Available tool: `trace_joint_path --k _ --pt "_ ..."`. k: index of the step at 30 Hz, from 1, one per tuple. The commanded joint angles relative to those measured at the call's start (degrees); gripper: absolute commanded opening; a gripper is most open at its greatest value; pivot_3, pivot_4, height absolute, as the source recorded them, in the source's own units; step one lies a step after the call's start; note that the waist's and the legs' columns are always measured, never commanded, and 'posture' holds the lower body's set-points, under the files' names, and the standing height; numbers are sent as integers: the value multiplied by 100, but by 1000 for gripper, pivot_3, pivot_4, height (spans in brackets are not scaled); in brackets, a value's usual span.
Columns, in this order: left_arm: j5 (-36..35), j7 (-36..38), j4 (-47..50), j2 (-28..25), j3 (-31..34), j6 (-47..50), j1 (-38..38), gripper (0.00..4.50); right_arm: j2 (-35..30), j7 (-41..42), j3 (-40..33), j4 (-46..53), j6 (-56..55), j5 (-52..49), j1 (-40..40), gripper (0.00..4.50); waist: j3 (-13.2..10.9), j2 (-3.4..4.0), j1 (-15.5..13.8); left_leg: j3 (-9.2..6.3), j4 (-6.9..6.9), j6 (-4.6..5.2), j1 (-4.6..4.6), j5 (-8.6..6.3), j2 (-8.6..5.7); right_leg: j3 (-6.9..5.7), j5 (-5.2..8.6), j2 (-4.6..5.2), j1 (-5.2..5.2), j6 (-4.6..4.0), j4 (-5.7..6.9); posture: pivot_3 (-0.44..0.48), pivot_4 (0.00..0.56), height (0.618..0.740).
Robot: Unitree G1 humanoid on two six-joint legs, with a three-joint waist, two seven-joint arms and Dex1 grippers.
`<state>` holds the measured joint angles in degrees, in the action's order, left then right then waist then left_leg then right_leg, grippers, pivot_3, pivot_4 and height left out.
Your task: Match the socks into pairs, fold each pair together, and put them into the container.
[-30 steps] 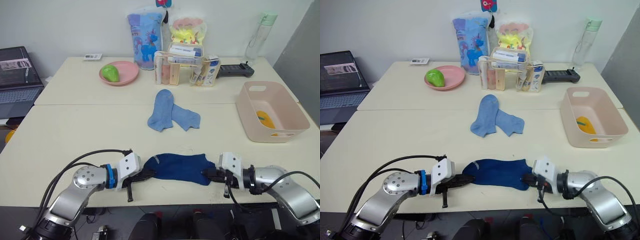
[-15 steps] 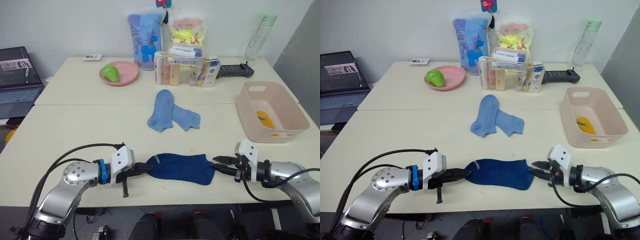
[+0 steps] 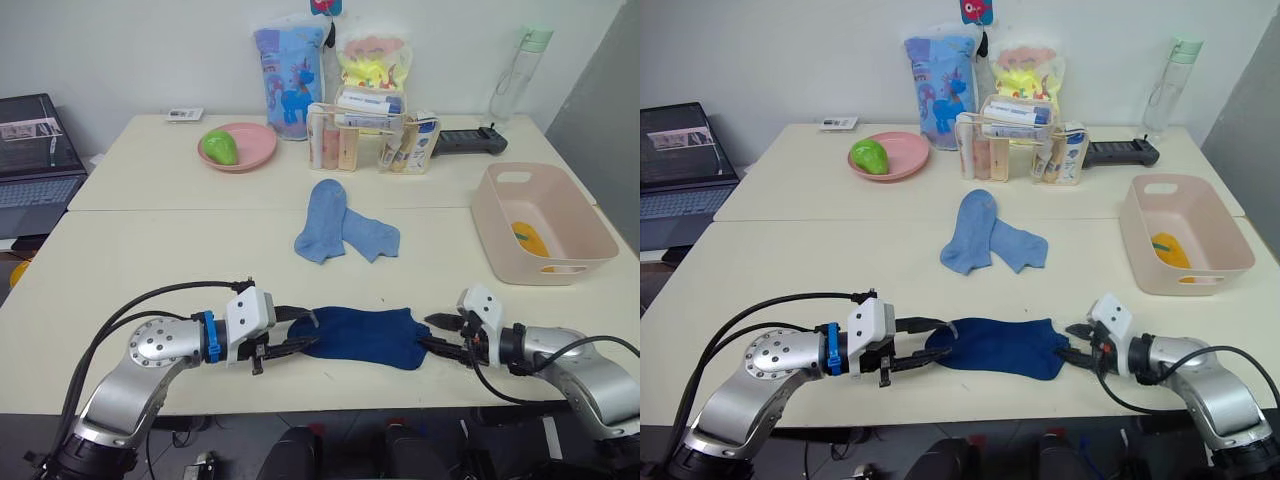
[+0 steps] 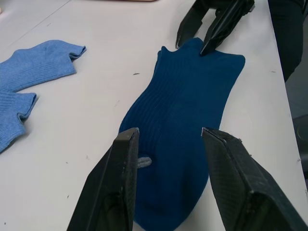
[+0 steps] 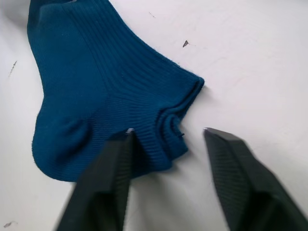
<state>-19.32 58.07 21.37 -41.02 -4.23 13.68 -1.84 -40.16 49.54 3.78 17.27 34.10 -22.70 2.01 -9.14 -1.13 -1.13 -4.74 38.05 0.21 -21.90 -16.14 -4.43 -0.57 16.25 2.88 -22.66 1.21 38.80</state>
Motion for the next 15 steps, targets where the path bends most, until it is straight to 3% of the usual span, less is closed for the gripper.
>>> trace_joint_path --k 1,4,9,15 --pt "-120 -56 108 59 112 -35 -9 2129 -31 65 -7 41 -63 -5 -9 1009 0 0 0 1 0 0 0 0 -1 1 0 0 0 0 0 0 150 740" --pt "-114 -57 83 73 108 -13 -33 2129 -61 109 -88 17 -56 -26 -38 20 0 1 -1 0 0 0 0 0 0 0 0 0 0 0 0 0 150 740" --pt "-222 -80 -70 261 -25 256 -403 2129 -279 281 -426 -71 64 -216 113 20 -1 1 -5 0 1 0 0 0 -1 -1 0 0 2 0 -2 0 150 740" --pt "240 171 -876 707 -942 297 -1266 290 -575 632 -419 -295 85 -268 336 0 -2 0 -14 -2 2 0 1 0 -2 -5 0 0 8 1 -5 0 150 740"
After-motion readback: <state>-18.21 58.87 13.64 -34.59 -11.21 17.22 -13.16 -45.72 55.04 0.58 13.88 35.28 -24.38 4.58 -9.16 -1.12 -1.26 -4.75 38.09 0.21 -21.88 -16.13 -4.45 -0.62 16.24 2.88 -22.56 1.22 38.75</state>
